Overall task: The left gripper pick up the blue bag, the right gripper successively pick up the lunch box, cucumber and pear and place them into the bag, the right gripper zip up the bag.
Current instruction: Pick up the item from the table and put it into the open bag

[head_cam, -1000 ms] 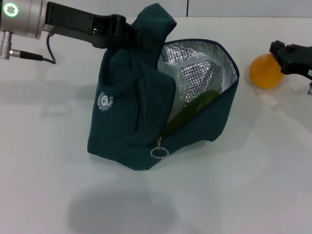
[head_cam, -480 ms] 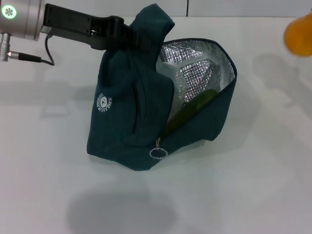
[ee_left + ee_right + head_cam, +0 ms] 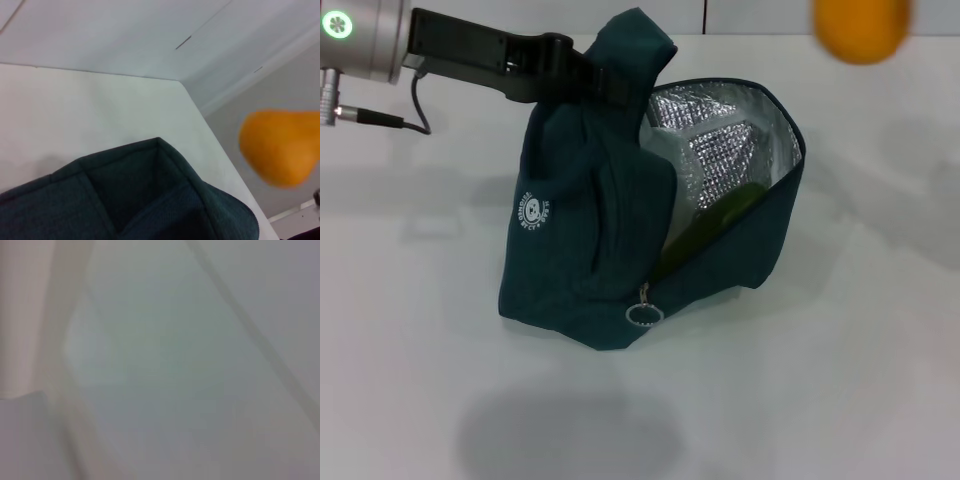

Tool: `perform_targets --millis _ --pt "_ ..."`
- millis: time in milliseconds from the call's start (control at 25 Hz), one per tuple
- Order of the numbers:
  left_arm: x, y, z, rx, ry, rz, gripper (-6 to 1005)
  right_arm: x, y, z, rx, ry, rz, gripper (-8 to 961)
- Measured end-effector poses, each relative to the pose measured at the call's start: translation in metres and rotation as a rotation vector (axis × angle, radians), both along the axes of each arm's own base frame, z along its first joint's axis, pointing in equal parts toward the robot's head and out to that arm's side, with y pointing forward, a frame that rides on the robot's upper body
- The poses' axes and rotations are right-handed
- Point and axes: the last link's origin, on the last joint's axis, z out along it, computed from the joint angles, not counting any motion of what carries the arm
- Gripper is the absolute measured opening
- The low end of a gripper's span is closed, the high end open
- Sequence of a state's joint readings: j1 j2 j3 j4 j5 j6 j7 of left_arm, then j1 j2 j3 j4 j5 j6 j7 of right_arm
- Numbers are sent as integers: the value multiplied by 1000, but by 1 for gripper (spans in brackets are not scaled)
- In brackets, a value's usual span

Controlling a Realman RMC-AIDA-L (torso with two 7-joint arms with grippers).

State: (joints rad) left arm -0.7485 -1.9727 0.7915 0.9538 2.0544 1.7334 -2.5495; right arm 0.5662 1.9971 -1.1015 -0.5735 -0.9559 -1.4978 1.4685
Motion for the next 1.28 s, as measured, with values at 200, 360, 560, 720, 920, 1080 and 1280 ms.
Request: perform_targets --millis 200,360,560,720,920,1080,1280 --pt "-1 0 0 0 2 1 41 -24 -3 -35 -139 -37 71 85" --pt "-3 -1 0 2 3 4 41 -31 -7 -59 -246 -61 81 93" --pt "-4 -1 0 4 4 2 41 -32 -11 -82 -319 -122 72 103" --pt "-4 -1 0 4 4 2 41 -35 -14 -93 -354 -164 85 111" --pt "-4 -1 0 5 4 1 41 -35 -18 -99 -381 -181 90 121" --pt "-4 -1 0 5 4 1 41 -36 -21 -104 -404 -190 91 128" --pt "-4 -1 -1 5 4 0 41 -34 -22 -105 -417 -184 81 138"
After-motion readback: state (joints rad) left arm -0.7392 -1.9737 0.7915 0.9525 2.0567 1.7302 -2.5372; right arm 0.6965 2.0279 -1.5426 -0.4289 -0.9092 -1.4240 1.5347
